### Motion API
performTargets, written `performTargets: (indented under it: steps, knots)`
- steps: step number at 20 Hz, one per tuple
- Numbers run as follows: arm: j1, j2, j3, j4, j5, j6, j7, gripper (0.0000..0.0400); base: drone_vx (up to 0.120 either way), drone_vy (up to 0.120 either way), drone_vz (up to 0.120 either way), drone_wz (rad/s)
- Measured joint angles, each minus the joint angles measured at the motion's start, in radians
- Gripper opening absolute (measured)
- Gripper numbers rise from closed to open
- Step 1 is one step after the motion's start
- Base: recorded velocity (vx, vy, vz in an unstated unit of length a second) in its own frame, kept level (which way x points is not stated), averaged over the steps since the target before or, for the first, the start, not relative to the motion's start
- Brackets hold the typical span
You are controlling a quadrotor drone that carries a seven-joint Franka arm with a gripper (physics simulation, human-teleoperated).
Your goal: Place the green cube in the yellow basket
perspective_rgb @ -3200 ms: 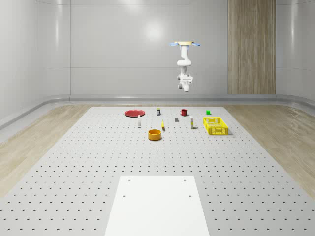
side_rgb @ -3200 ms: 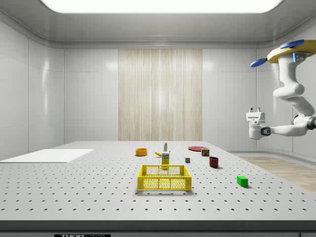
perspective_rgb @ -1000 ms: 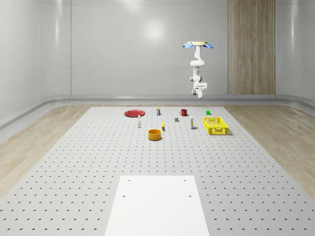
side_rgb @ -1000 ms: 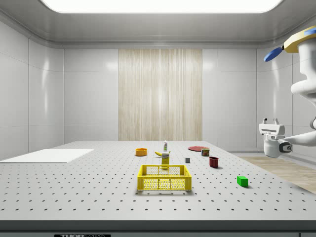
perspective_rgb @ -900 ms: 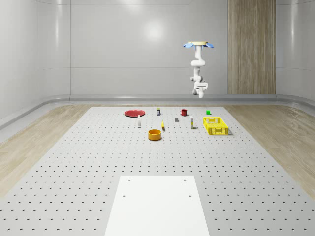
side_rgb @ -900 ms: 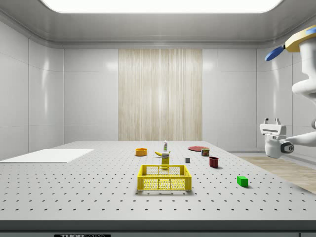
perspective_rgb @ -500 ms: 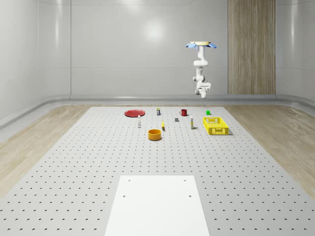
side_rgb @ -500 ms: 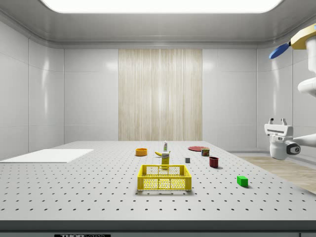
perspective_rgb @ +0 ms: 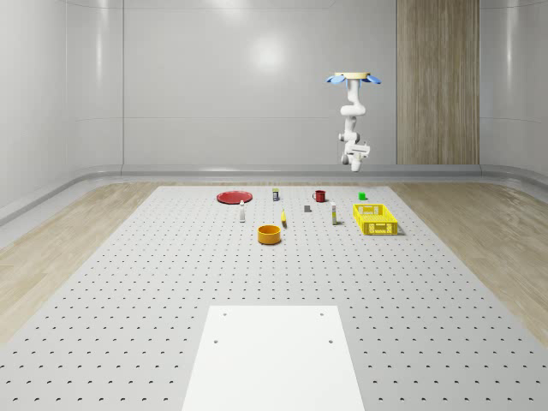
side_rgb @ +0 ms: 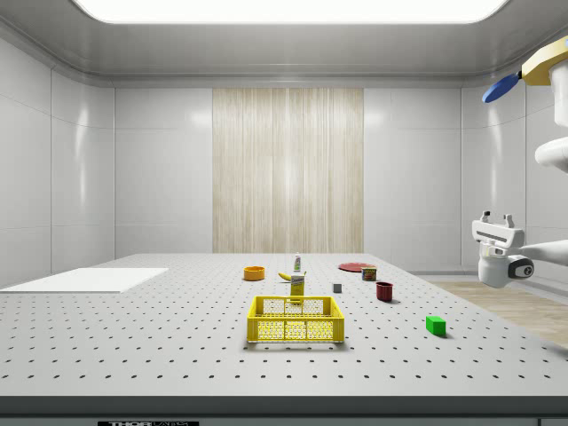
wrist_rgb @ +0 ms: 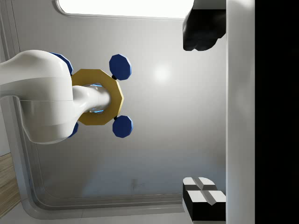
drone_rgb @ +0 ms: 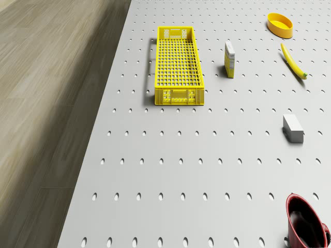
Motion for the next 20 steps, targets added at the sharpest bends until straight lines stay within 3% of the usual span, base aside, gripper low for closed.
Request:
performTargets:
  steps: [5, 9, 12, 15, 17, 20]
  knots:
    - [-0.036, -0.009, 0.116, -0.029, -0.164, 0.008, 0.023, 0.04, 0.12, 0.0, -0.08, 0.0]
    - [-0.095, -0.028, 0.29, -0.109, -0.42, 0.02, 0.064, 0.04, 0.12, 0.0, -0.12, 0.0]
    - [-0.167, -0.058, 0.471, -0.242, -0.706, 0.034, 0.125, 0.04, 0.12, 0.0, -0.12, 0.0]
    - [-0.271, -0.1, 0.662, -0.433, -1.045, 0.034, 0.226, 0.04, 0.12, 0.0, -0.12, 0.0]
    - [-0.362, -0.129, 0.775, -0.56, -1.265, 0.013, 0.312, 0.04, 0.12, 0.0, -0.12, 0.0]
    - [-0.523, -0.17, 0.908, -0.699, -1.531, -0.048, 0.446, 0.04, 0.12, 0.0, -0.12, 0.0]
